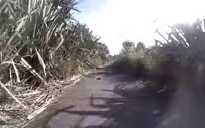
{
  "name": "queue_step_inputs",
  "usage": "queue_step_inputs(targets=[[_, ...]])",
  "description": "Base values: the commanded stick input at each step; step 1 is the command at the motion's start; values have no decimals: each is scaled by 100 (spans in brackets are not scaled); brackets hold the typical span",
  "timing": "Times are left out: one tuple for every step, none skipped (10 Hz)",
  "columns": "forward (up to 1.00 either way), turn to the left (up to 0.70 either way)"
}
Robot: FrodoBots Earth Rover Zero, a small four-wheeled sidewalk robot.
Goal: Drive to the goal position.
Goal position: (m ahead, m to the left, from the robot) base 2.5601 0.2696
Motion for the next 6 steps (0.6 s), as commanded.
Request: queue_step_inputs(targets=[[45, -24], [45, -27], [45, -27], [45, -27], [45, -27], [45, -27]])
